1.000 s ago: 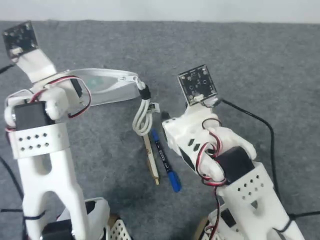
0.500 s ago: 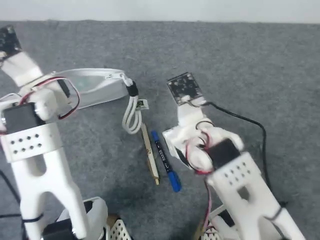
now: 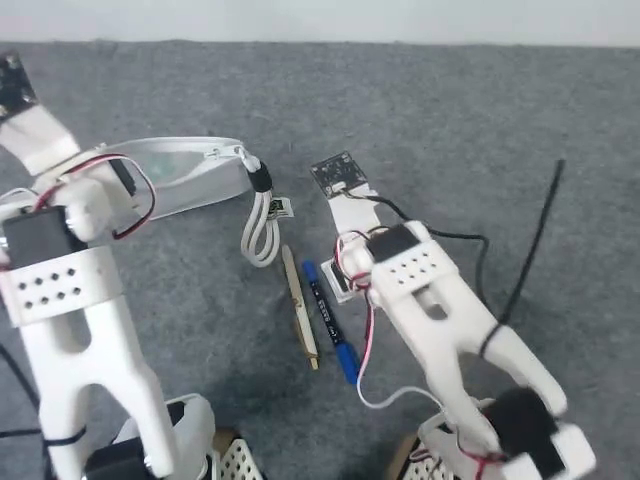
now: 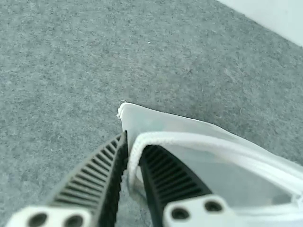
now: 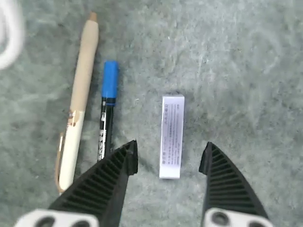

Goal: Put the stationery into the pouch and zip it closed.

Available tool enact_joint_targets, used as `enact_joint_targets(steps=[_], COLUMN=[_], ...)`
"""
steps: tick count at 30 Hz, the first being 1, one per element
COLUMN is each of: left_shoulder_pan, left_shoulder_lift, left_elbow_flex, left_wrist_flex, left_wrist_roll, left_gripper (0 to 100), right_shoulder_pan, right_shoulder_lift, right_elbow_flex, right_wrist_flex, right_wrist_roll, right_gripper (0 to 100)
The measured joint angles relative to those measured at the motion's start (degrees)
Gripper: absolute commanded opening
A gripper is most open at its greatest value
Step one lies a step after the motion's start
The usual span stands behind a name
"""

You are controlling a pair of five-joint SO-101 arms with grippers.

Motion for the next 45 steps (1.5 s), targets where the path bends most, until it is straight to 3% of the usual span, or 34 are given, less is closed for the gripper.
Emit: enact_joint_targets(steps=[22, 27, 37, 45], left_shoulder_pan=[0.0, 0.0, -0.2, -0.2], left_shoulder_lift=[0.0, 0.0, 0.0, 0.0], left_elbow_flex=[0.5, 0.5, 0.5, 0.5], left_wrist_flex=[0.0, 0.0, 0.0, 0.0], left_wrist_roll=[0.0, 0.0, 0.0, 0.0], left_gripper=[1, 1, 1, 1], right_shoulder_pan=[3.3, 4.0, 4.0, 2.4], right_shoulder_lift=[23.7, 23.7, 23.6, 10.5], right_elbow_flex=[-11.9, -11.9, -11.8, -2.8], right_wrist_flex=[-3.8, -3.9, -3.1, -2.5], right_wrist_roll=[0.3, 0.3, 0.3, 0.3], right_gripper=[18.4, 0.4, 0.6, 0.6])
